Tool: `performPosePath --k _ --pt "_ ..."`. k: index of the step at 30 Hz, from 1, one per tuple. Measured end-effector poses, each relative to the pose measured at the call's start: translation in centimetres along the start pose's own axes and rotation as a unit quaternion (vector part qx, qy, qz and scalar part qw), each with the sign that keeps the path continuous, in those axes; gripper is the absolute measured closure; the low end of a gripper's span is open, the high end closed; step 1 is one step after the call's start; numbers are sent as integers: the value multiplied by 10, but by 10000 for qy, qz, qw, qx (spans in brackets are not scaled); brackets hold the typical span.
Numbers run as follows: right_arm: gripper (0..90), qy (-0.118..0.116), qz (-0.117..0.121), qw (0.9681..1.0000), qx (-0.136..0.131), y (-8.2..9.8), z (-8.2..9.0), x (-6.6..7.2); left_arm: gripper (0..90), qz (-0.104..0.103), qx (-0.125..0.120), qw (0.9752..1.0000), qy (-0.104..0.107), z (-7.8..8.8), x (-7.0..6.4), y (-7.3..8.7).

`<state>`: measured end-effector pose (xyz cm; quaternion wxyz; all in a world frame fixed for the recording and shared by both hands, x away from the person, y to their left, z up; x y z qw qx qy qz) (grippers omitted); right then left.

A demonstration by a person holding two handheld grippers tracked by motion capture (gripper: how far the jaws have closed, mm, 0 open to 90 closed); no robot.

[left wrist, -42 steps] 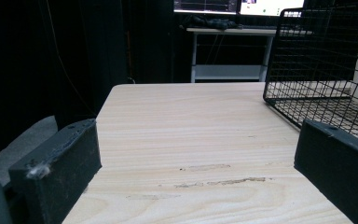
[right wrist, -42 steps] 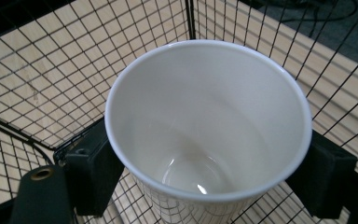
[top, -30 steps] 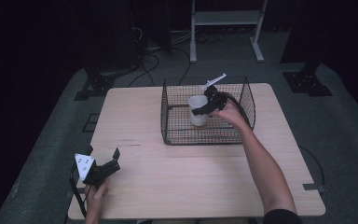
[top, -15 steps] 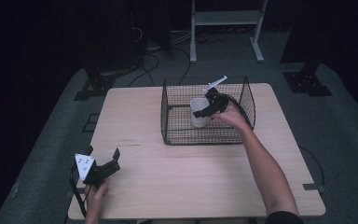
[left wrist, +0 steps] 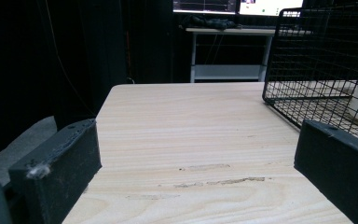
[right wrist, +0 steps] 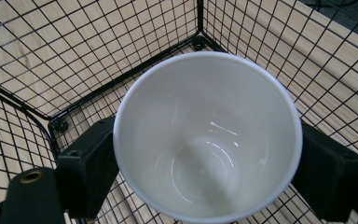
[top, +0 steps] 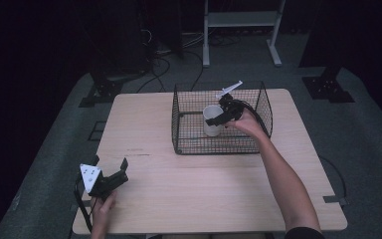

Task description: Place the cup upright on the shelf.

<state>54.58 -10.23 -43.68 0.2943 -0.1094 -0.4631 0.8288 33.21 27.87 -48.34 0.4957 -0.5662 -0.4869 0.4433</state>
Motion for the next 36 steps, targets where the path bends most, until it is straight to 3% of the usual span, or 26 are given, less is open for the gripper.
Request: performPosePath --k 17,29,36 --pt "152 12 -27 9997 -249 -7 12 0 0 -15 5 10000 1 0 0 0" --pt "134 -54 -310 9965 -768 -20 35 -1 0 -15 9 10000 -1 0 0 0" --pt "134 -66 -375 9959 -818 -23 46 2 0 -31 1 10000 0 0 -1 0"
Point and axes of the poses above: each handheld gripper's, and its own axes: z roughly backward along the jaws, y roughly out of its underside, x roughly to its left, the point moved 5 cm from there along -z, roughly forward along the jaws, and after that the axes turned 13 degrees about -x, right-handed, at the moved point
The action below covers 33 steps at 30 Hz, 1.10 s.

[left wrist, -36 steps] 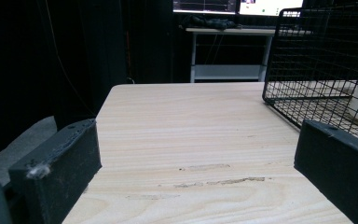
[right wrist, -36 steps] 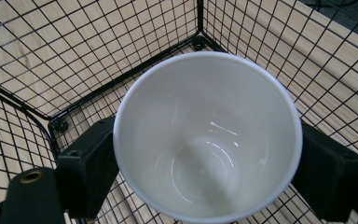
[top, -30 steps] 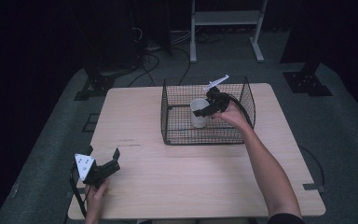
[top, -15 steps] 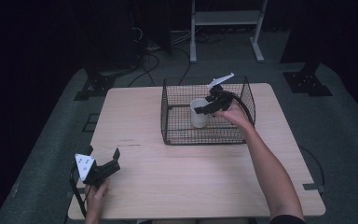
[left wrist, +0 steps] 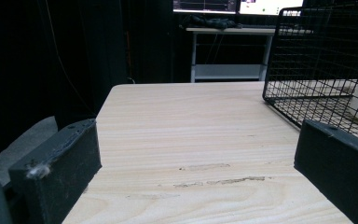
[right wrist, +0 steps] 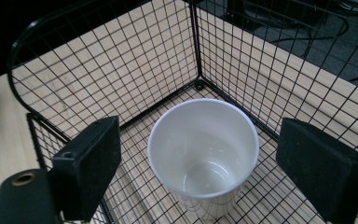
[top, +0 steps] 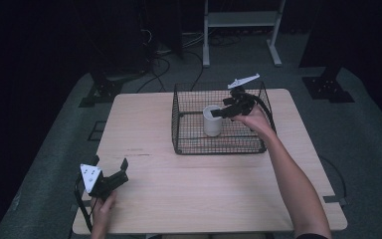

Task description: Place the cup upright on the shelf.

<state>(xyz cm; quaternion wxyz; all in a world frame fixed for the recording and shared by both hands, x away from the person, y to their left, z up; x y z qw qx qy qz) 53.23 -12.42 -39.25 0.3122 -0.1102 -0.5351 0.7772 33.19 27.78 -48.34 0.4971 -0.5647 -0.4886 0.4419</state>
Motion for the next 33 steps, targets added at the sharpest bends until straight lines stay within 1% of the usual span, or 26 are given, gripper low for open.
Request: performPosePath --k 3,5,9,13,19,25,28,33 --pt "134 -18 -20 10000 -56 -3 4 4 0 2 3 10000 4 0 0 0" --pt "134 -19 25 9999 -95 -5 8 6 0 12 4 10000 -1 0 0 0" --pt "134 -62 21 9999 -83 -6 12 9 0 11 4 10000 2 0 0 0" --pt "135 -73 40 10000 -40 -4 16 11 0 12 4 10000 5 0 0 0" --pt "136 -75 35 10000 -55 0 20 13 0 17 3 10000 4 0 0 0" --pt "136 -127 -13 9998 -142 3 27 16 0 12 0 10000 6 0 0 0" --pt "136 -116 13 9999 -116 4 30 16 0 6 1 10000 7 0 0 0" --pt "136 -131 -14 9998 -166 7 39 18 0 -4 -9 10000 14 0 0 0"
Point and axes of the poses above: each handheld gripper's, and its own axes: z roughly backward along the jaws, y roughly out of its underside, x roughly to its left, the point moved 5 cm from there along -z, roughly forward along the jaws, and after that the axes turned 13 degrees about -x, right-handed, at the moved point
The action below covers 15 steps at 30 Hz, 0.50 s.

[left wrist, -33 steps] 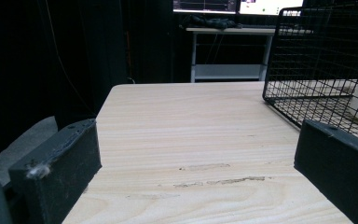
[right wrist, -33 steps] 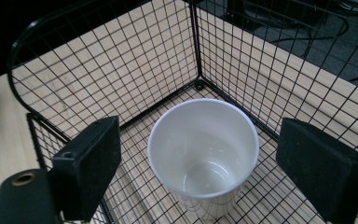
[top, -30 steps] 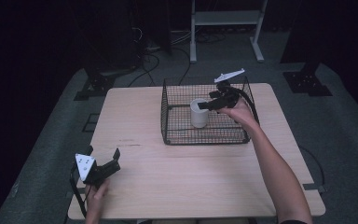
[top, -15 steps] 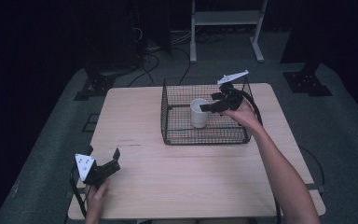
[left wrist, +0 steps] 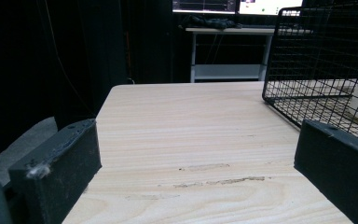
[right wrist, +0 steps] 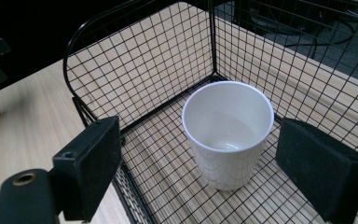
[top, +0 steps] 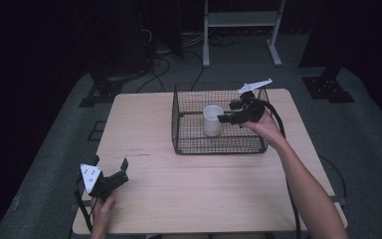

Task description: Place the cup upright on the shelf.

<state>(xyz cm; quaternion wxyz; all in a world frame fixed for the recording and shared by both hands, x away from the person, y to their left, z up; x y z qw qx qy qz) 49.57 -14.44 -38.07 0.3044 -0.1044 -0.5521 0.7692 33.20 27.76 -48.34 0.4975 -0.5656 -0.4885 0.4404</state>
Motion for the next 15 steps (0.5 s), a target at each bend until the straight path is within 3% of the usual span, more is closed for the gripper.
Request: performPosePath --k 15 --pt "137 -102 120 9999 15 7 13 12 0 -10 -1 10000 4 0 0 0"
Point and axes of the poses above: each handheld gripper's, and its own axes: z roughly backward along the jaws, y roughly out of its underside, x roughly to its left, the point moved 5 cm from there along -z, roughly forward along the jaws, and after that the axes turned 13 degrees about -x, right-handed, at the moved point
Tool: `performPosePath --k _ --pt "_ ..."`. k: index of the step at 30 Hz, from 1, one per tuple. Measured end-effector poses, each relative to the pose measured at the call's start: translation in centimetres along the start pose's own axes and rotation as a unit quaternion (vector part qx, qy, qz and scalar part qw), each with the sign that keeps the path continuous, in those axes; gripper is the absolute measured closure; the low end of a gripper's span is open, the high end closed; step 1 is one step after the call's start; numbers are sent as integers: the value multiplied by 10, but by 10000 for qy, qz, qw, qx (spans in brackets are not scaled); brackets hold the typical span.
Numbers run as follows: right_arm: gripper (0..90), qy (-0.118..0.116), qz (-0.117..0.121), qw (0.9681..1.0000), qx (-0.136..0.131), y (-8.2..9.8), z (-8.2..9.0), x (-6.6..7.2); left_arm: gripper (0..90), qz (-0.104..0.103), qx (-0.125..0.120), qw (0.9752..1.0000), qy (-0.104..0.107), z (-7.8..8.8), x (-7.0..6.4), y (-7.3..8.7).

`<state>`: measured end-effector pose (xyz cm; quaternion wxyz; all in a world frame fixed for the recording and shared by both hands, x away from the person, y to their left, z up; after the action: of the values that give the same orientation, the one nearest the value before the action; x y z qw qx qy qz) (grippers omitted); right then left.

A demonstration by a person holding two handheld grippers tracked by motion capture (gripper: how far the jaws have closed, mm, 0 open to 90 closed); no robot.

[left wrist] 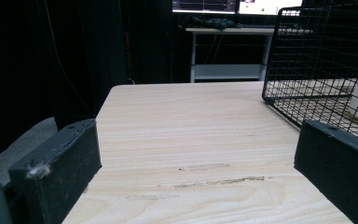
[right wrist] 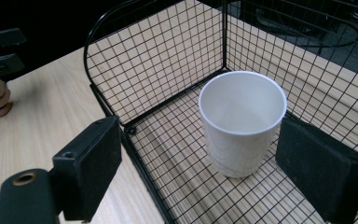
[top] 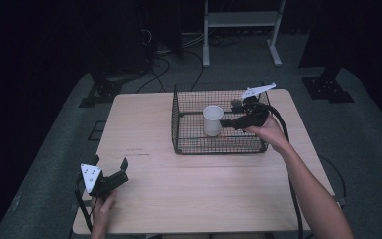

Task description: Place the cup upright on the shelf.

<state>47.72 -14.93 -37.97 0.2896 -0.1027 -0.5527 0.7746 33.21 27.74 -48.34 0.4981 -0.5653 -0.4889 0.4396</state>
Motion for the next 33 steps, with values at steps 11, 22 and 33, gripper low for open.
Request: performPosePath --k 11,22,33 --pt "137 -101 0 9999 -23 8 11 7 0 -15 6 10000 3 0 0 0" --pt "139 -99 -43 9999 -37 25 24 9 0 -22 8 10000 4 0 0 0" --pt "138 -172 -25 9998 -84 36 32 15 0 -26 11 10000 3 0 -1 0"
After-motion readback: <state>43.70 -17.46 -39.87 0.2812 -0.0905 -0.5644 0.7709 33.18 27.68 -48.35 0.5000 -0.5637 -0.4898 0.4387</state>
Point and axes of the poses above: each handheld gripper's, and its own axes: z roughly backward along the jaws, y roughly out of its underside, x roughly to its left, the point moved 5 cm from there along -z, roughly forward along the jaws, and after that the axes turned 13 degrees about -x, right-handed, at the moved point
